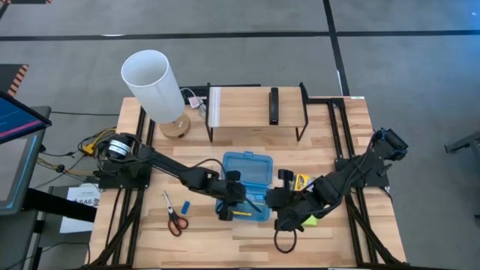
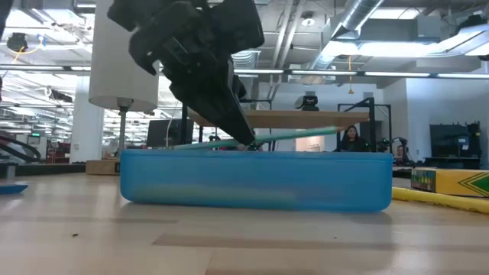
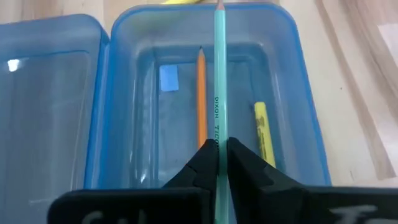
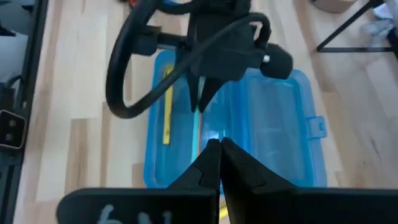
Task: Pack school essentials
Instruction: Put the blue pencil into the blue supply box, then put the green sticky notes pack into the blue supply box
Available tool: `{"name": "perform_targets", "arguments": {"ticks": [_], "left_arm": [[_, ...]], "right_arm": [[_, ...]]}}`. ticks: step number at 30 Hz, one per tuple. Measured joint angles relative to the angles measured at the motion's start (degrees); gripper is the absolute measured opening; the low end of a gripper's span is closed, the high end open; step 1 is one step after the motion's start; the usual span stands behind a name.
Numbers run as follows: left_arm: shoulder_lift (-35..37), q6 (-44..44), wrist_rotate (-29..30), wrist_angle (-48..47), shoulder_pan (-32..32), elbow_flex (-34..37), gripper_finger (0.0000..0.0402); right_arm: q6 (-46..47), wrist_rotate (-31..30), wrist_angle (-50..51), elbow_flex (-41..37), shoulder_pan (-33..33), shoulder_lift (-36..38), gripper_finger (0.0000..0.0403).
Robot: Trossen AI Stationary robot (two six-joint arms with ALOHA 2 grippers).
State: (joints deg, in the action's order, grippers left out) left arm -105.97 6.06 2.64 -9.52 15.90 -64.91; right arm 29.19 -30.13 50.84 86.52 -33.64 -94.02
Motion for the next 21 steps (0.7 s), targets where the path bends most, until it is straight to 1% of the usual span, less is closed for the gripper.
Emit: {"name": "perform_targets", "arguments": {"ticks": [7,11,14,15,17,19,21], "left_arm": [[-0.02,1.23,-0.28,-0.21,-0.58,-0.08,0.0092],[1.16,0.31,-0.49,-0.62,-0.56,-0.12,0.0119],[4.39,-0.08,1.07,-3.22,-0.43,0.0,0.012],[6.19,-0.37,2.02,-3.6,-0.05,0.01,0.0118],[10.28,-1.43,3.51,-3.83,0.75,0.18,0.011],[14.94,-2.75,3.85,-2.59,1.76,1.63,0.01],[19.85,-3.63,4.15,-1.47,2.56,4.16,0.0089]], "right_arm": [[0.48,-1.41,0.19,0.0,-1.27,0.0,0.0033],[0.84,-1.46,0.75,0.0,-1.15,0.0,0.0033],[1.7,-2.1,2.75,0.0,-1.15,-0.02,0.0033],[2.44,-3.56,4.22,0.0,-1.22,-0.02,0.0033],[5.84,-8.97,8.5,-0.67,-1.98,0.33,0.0033],[10.4,-13.25,11.13,-3.07,-2.64,1.93,0.0033],[13.78,-13.4,10.78,-6.87,-2.7,4.79,0.0033]]}}
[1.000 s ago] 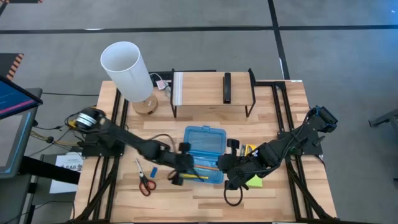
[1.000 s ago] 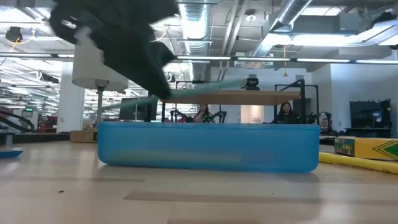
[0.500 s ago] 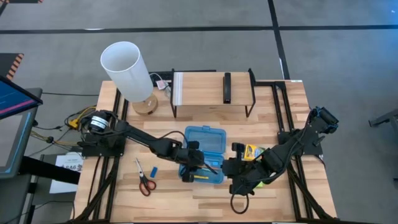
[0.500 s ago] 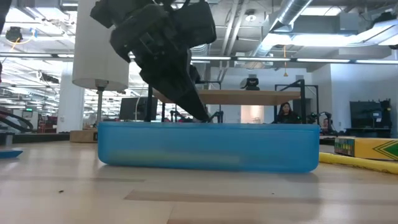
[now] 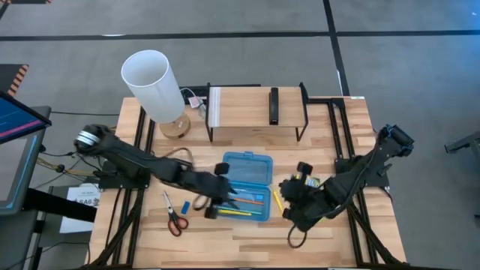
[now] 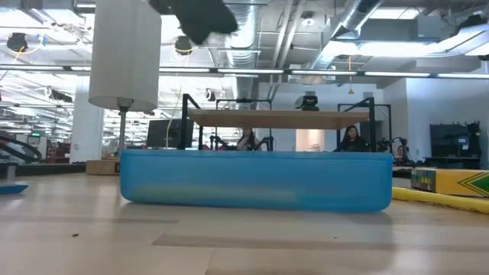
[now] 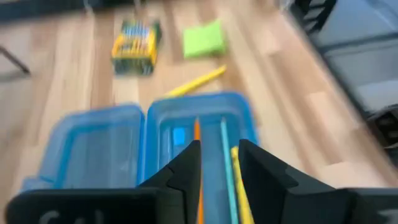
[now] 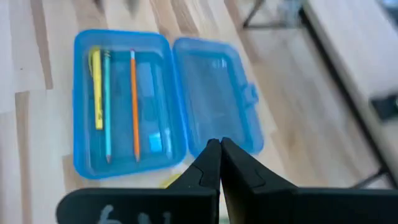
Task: Pack school essentials
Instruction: Put the green sticky notes pack into the blue supply box
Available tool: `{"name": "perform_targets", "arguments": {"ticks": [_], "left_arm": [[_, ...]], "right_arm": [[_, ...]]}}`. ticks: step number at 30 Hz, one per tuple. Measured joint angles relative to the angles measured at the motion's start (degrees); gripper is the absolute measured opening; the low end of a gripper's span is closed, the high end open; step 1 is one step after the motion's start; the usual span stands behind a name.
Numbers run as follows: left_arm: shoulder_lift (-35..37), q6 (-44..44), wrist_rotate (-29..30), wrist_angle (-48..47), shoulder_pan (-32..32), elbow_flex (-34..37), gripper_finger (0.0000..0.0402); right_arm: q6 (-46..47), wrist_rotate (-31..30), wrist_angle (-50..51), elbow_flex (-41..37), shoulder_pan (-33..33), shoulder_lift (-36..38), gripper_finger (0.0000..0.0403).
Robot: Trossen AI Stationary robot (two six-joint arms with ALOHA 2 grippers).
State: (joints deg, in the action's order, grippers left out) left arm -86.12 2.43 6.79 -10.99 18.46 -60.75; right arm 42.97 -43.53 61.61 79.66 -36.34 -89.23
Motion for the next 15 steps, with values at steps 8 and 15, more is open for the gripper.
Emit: {"name": "perform_targets", "arguments": {"ticks": [8,15], "left_arm": [[21.23,1.23,1.4,19.43,1.17,21.06,0.0058],[33.77,3.28,1.35,37.48,1.5,37.61,0.005]], "right_arm": [[5.31,8.13,-14.92,-18.82,0.86,10.87,0.0033],[12.7,26.82,-21.83,-28.75,5.05,12.73,0.0037]]}}
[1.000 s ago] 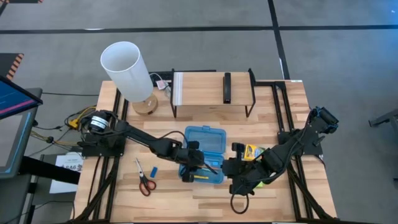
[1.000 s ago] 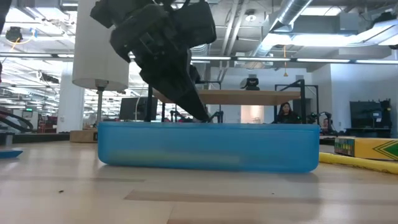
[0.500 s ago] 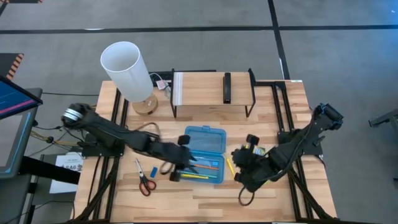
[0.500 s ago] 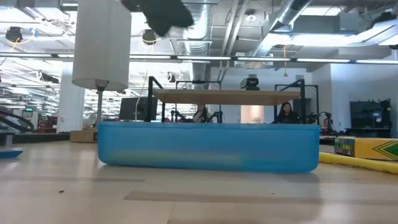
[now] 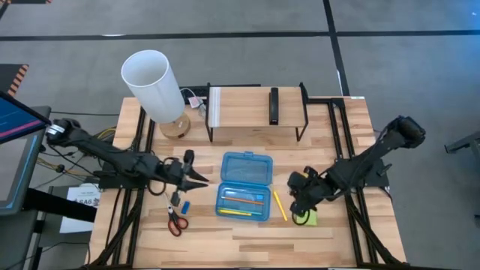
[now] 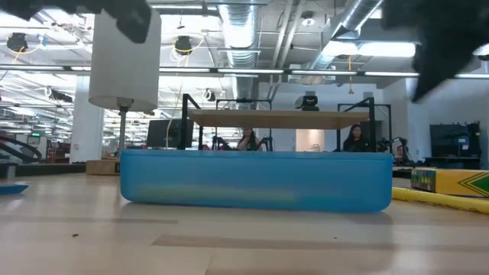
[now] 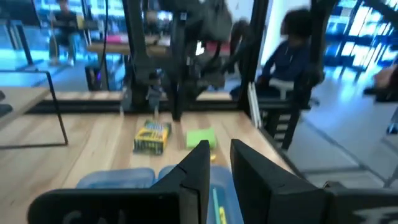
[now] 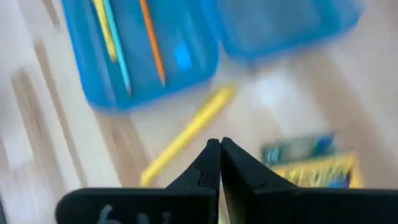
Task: Pack school essentials
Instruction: Put the green sticky notes pack into the blue supply box
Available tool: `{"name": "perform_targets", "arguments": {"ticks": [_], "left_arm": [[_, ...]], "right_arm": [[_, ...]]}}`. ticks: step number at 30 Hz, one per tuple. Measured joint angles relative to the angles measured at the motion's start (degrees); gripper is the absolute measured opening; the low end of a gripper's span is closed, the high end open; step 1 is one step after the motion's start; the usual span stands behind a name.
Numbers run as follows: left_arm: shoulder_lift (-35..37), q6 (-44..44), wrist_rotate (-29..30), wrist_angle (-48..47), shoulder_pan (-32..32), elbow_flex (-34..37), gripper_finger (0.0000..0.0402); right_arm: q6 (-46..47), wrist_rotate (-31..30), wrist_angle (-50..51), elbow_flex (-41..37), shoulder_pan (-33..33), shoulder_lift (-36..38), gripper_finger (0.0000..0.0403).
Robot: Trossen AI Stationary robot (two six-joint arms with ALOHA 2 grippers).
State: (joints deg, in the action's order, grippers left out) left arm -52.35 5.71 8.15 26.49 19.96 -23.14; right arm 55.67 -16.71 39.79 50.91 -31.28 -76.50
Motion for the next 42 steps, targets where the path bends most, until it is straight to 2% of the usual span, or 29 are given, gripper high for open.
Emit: {"name": "perform_targets", "arguments": {"ticks": [2,6,12,18,22,27,34,38,42], "left_arm": [[2.7,-0.05,-0.19,1.29,0.12,2.22,0.005],[7.11,0.66,-0.17,-0.44,1.04,2.8,0.005],[8.05,-0.73,0.73,-0.91,3.73,2.86,0.005],[7.73,-0.8,1.72,-0.8,4.21,2.86,0.005],[7.7,-0.57,1.74,-1.06,4.22,2.86,0.005],[7.69,-0.54,1.74,-1.1,4.22,2.86,0.005],[7.34,-0.48,1.74,-1.43,4.22,2.84,0.005],[7.34,-0.46,1.74,-1.45,4.22,2.84,0.005],[7.34,0.03,1.74,-1.64,4.21,2.84,0.005]], "right_arm": [[-0.74,3.96,-1.24,-0.63,-0.64,-1.7,0.0045],[-4.19,7.76,-3.25,-0.69,-3.55,-4.65,0.0073],[-3.12,12.43,-4.65,-0.67,-8.55,-8.45,0.0139],[-0.59,12.73,-4.03,-0.67,-13.04,-10.47,0.0216],[-0.19,12.61,-3.54,-0.62,-14.65,-12.89,0.0245],[-0.43,12.5,-1.5,-0.08,-15.0,-17.51,0.025],[-1.4,12.02,5.77,4.85,-15.02,-24.02,0.0245],[-3.38,11.87,9.83,7.84,-14.99,-27.34,0.0221],[-4.96,11.88,13.72,10.99,-14.98,-29.26,0.0175]]}}
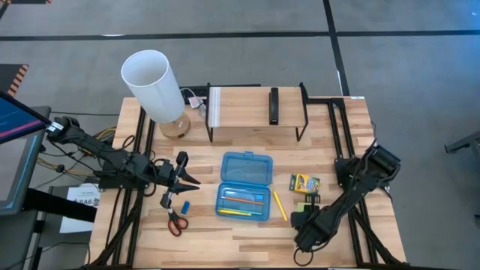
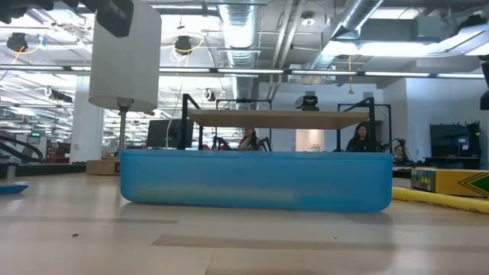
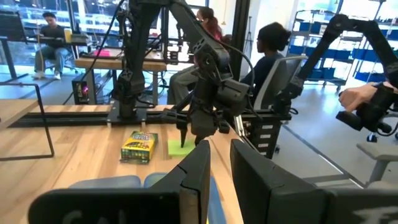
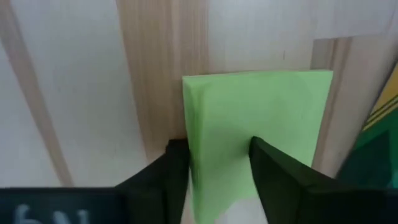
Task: Pack school essentials
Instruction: Put the green sticky notes pack into the blue supply box
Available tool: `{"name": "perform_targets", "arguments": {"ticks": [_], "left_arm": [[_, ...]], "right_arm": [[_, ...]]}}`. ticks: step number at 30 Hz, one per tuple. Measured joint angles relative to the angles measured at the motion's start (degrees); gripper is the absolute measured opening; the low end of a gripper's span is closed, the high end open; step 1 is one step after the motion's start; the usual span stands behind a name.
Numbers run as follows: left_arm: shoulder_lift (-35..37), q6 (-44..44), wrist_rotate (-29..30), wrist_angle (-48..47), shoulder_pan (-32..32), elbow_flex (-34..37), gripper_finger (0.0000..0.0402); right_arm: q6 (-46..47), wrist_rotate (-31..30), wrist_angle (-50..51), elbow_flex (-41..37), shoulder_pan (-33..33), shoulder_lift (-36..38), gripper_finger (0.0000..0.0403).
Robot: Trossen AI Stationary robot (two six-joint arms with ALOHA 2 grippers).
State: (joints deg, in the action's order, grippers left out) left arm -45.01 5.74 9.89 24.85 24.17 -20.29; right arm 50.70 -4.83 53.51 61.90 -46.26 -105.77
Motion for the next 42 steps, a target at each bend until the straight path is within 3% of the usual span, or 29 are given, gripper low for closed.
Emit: {"name": "perform_targets", "arguments": {"ticks": [8,17,32,37,42], "left_arm": [[0.0,0.13,0.01,-0.14,0.0,0.0,0.005],[0.0,0.77,0.01,-0.12,0.0,-0.02,0.005],[0.0,0.94,0.02,-0.1,-0.01,-0.02,0.005],[0.0,1.0,0.02,-0.12,0.0,-0.03,0.005],[0.0,1.04,0.01,-0.12,0.01,-0.04,0.005]], "right_arm": [[-1.68,0.51,2.63,3.69,0.26,-0.54,0.0079],[-1.67,0.62,5.87,7.07,0.26,-0.54,0.0009],[-3.04,-2.03,16.06,20.06,2.37,-0.49,0.0002],[-3.43,-5.38,22.4,25.37,3.47,-0.45,0.0001],[-6.93,-12.96,23.07,30.37,5.68,-0.43,0.0001]]}}
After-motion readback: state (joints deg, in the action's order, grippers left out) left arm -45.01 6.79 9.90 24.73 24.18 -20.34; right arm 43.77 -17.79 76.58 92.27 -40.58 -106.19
